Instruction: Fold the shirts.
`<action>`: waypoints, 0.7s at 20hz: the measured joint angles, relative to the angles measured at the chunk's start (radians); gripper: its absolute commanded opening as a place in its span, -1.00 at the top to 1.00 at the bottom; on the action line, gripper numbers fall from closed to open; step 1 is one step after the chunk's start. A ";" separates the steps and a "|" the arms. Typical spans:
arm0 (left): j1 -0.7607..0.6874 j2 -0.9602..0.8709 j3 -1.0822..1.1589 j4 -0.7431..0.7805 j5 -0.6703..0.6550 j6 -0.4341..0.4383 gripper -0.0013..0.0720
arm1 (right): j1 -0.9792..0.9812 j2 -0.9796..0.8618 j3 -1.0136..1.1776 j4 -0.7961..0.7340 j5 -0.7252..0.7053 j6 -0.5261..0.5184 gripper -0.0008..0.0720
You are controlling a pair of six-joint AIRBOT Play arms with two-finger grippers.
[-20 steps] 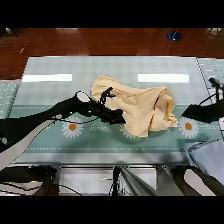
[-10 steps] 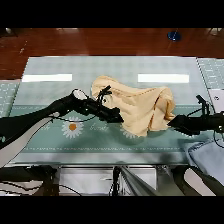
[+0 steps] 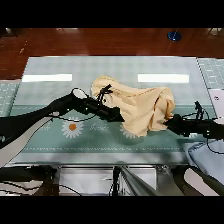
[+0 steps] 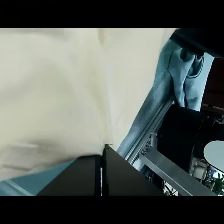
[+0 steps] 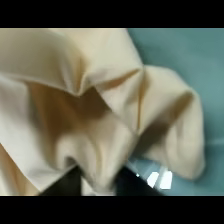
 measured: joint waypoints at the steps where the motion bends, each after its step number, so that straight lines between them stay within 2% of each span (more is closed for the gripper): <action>1: 0.000 0.000 0.007 0.000 -0.002 0.003 0.91 | 0.000 -0.010 -0.003 0.038 -0.021 -0.019 0.90; 4: 0.005 0.003 0.034 0.000 -0.011 0.011 0.92 | -0.001 -0.026 -0.001 0.169 -0.042 -0.101 0.90; 8: 0.043 0.061 0.087 0.005 -0.026 0.033 0.92 | -0.001 -0.001 0.082 0.255 0.088 -0.186 0.91; 10: 0.089 0.137 0.123 0.020 -0.037 0.040 0.92 | -0.001 0.056 0.170 0.273 0.159 -0.193 0.90; 14: 0.249 0.369 0.226 0.051 -0.044 0.046 0.92 | -0.001 0.198 0.430 0.273 0.211 -0.130 0.91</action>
